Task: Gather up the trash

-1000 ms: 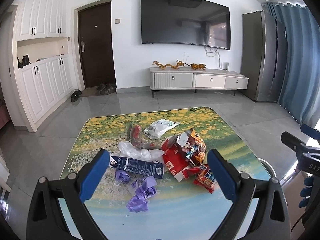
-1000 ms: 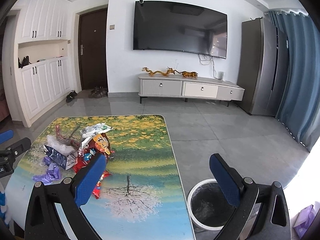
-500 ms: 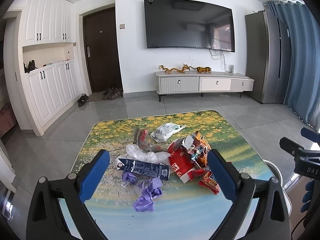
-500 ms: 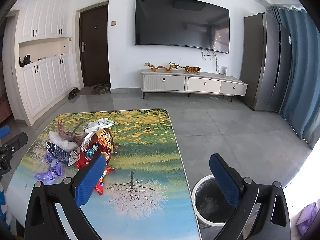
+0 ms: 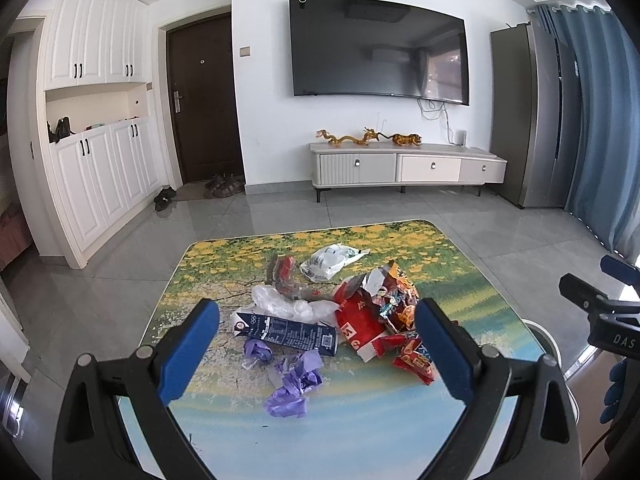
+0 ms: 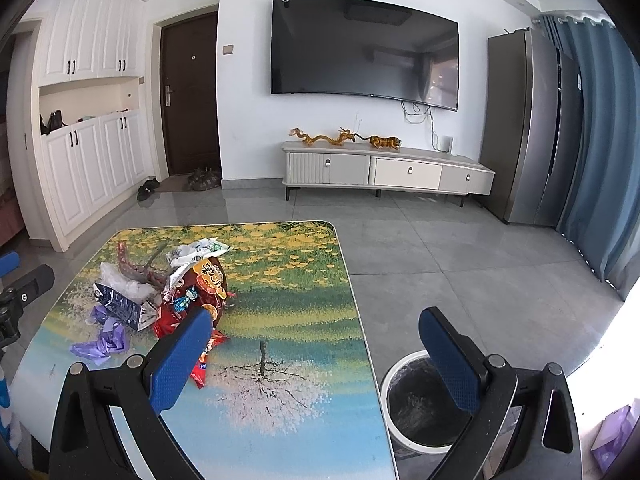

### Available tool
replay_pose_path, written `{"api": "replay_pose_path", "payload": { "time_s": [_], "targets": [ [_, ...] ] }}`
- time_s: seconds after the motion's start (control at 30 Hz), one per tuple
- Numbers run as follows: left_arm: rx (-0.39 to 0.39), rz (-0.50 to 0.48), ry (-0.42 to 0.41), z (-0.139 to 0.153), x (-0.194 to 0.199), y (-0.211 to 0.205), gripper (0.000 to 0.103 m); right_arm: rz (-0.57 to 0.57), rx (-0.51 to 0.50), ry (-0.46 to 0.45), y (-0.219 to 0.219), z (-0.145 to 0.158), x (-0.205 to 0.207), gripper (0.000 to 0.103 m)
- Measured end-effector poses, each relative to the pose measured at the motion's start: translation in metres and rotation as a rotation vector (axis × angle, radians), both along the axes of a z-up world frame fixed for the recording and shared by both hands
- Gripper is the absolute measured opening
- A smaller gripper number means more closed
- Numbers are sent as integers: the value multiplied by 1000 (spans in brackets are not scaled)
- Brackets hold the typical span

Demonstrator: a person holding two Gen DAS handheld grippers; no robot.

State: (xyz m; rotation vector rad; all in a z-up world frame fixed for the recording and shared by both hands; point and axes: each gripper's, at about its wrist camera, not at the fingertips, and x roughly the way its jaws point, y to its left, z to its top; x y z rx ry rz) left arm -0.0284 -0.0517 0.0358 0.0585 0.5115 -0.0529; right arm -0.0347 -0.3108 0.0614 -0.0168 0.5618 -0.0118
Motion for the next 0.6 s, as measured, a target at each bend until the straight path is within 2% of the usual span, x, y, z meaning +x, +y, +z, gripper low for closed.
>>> {"api": "replay_pose_path", "payload": {
  "time_s": [0.6],
  "targets": [
    [-11, 14, 43, -8, 9, 12, 99, 25, 24, 9, 5, -10, 10, 103]
  ]
}}
